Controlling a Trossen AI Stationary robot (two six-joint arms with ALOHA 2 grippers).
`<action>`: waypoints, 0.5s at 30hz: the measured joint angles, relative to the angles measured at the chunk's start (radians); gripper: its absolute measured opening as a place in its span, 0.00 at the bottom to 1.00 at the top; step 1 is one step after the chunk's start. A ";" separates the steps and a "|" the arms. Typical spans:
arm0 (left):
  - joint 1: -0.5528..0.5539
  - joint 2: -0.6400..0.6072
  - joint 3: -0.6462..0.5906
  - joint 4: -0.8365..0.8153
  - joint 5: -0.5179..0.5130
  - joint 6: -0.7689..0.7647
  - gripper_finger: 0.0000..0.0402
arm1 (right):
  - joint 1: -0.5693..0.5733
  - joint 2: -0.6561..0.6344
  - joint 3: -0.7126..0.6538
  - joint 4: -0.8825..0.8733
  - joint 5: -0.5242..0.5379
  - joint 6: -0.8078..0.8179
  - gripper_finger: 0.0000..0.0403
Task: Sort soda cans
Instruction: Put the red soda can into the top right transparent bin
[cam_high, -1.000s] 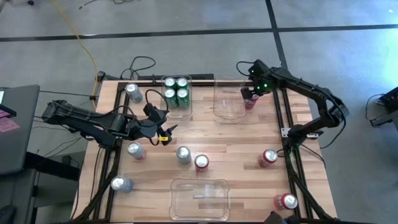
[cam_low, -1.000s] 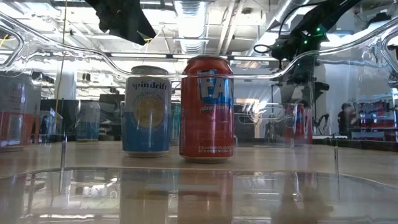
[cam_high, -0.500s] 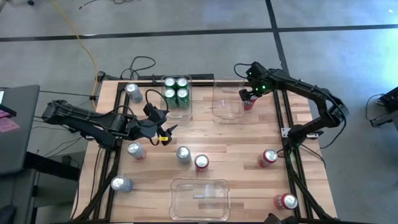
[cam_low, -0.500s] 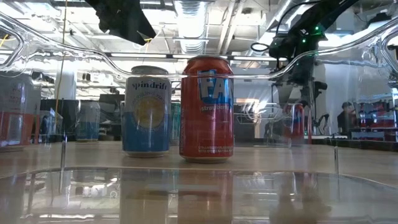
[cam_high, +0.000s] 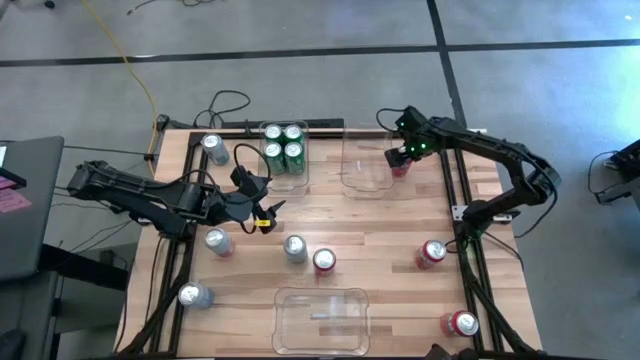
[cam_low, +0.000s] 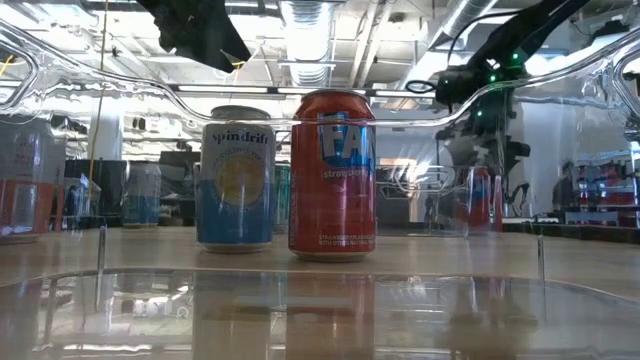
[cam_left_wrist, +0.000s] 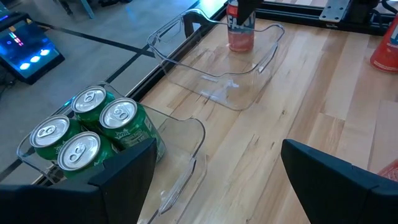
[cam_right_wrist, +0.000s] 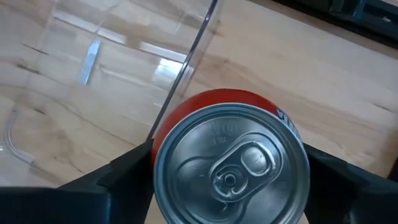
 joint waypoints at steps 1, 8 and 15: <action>0.000 0.000 0.000 0.000 0.000 0.000 0.84 | 0.000 0.000 0.000 0.001 0.001 0.000 0.80; 0.000 0.000 0.000 0.000 0.000 0.000 0.84 | 0.000 -0.003 0.002 -0.003 0.001 -0.001 0.74; 0.000 0.000 0.000 -0.002 0.000 0.000 0.84 | 0.002 -0.001 0.118 -0.167 0.003 -0.032 0.73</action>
